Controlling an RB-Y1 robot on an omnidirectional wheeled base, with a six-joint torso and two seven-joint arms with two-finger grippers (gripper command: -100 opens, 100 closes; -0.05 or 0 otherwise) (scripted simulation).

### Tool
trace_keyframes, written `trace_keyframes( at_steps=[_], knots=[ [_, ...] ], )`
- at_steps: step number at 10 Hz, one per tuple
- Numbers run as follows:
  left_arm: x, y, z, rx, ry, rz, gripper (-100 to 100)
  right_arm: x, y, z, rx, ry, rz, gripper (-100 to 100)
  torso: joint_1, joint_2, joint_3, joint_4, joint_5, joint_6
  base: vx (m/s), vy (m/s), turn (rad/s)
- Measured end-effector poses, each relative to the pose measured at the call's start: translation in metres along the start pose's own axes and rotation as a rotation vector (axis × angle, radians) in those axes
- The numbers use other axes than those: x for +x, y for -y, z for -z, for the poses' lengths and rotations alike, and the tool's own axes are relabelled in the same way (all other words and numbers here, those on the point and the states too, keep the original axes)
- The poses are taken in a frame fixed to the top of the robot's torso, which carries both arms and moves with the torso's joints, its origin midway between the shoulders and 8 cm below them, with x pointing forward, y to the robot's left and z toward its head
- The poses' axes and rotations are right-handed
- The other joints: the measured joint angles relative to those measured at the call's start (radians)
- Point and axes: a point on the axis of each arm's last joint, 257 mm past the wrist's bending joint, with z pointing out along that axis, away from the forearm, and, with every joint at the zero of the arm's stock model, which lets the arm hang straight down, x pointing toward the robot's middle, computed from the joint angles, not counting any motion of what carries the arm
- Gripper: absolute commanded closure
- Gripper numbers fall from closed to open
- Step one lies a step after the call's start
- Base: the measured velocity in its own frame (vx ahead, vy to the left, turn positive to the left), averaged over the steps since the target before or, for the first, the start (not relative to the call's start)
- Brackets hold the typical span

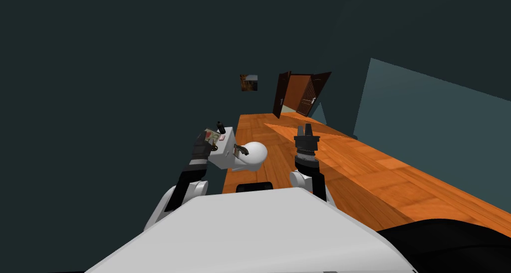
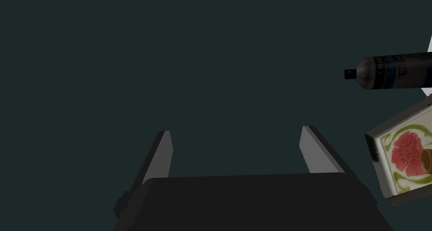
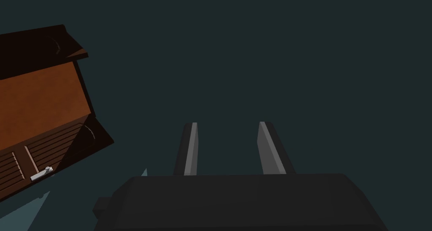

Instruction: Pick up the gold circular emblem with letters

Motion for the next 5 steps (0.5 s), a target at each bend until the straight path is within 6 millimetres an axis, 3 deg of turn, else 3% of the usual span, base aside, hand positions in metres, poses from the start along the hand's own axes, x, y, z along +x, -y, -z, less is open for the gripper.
trace_keyframes(
  at_steps=[5],
  knots=[
    [-0.003, -0.028, 0.004, -0.115, 0.003, 0.001, -100, 0.0, 0.0, 0.0, 0.0, 0.0, 0.0, 0, 0.0, 0.0, 0.0, 0.0, 0.0, 0.0, 0.048, -0.008, -0.01]
  ],
)
